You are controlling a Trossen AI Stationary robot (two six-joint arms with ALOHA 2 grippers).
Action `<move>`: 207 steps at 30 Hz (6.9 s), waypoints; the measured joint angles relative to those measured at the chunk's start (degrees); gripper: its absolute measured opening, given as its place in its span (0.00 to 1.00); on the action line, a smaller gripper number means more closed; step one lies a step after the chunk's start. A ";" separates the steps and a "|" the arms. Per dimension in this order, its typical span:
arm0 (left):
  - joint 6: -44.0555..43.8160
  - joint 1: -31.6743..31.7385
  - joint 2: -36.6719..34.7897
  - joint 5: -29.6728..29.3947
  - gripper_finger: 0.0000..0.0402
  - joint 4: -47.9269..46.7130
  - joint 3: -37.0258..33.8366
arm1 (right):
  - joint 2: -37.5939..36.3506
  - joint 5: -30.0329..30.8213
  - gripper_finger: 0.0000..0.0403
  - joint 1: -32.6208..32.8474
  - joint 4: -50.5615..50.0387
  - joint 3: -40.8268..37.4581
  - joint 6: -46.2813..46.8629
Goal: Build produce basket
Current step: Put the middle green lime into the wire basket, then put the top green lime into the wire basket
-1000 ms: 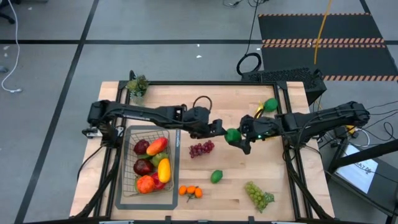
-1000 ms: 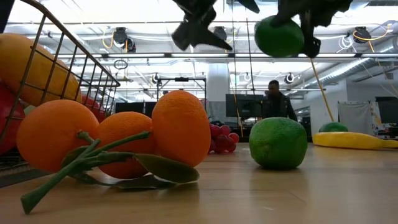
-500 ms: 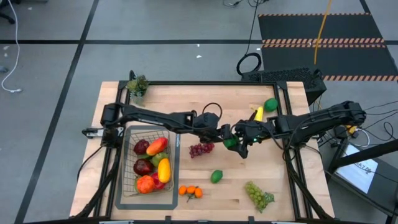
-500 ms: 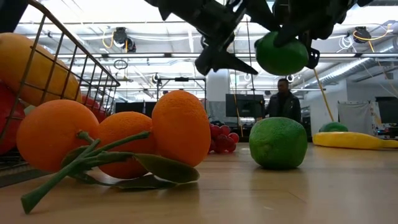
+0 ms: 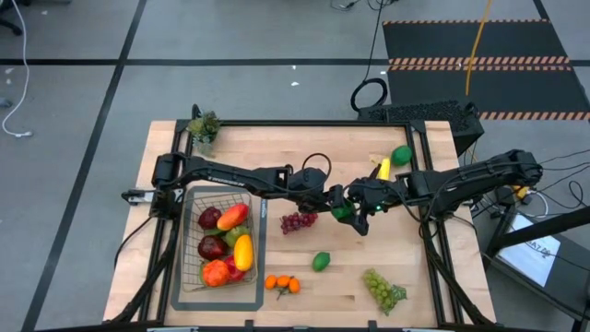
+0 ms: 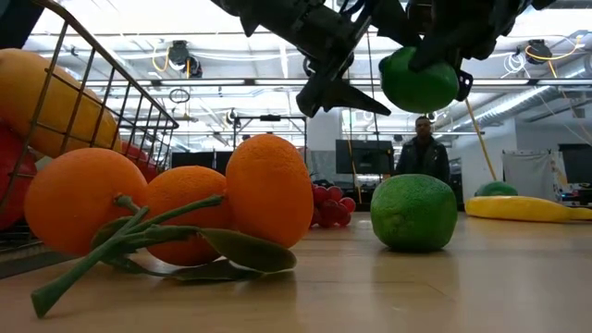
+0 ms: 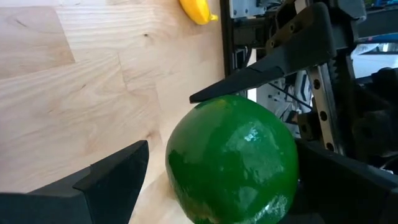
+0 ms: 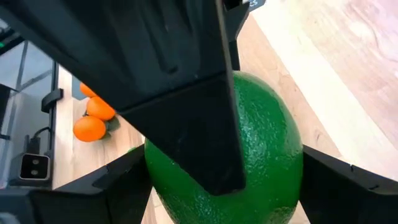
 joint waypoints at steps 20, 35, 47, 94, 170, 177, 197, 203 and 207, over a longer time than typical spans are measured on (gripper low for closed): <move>2.99 0.00 0.00 0.00 0.73 1.88 -0.06 | 0.04 1.68 0.81 -0.02 2.38 0.00 -3.15; 5.42 0.52 -2.80 6.62 0.73 3.95 -0.15 | -6.31 -6.79 0.99 -0.04 3.43 0.09 0.47; 12.01 0.33 -10.71 9.01 0.77 2.98 -0.13 | -19.04 -12.02 0.98 -0.02 5.52 0.09 2.18; 89.82 -2.64 -24.37 9.48 0.77 -8.00 -0.07 | -21.49 -5.91 0.98 -0.01 6.25 -3.48 13.13; 49.47 -14.67 -61.53 -16.47 0.97 -30.15 -48.03 | -13.64 4.55 0.98 4.02 17.78 -8.83 34.29; 48.46 -14.67 -61.53 -15.17 0.97 -31.07 -43.60 | -13.64 4.54 0.98 4.02 17.77 -8.83 36.54; 45.05 -14.16 -61.61 -14.77 0.71 -34.80 -38.82 | -12.94 10.60 0.98 3.98 20.93 -8.83 40.37; 44.04 -14.16 -62.23 -11.66 0.62 -34.79 -38.80 | -10.61 10.86 0.98 3.87 24.01 -8.83 38.64; 43.80 -14.16 -63.49 -10.54 0.57 -35.01 -38.77 | -8.55 10.63 0.98 3.91 26.29 -8.83 38.61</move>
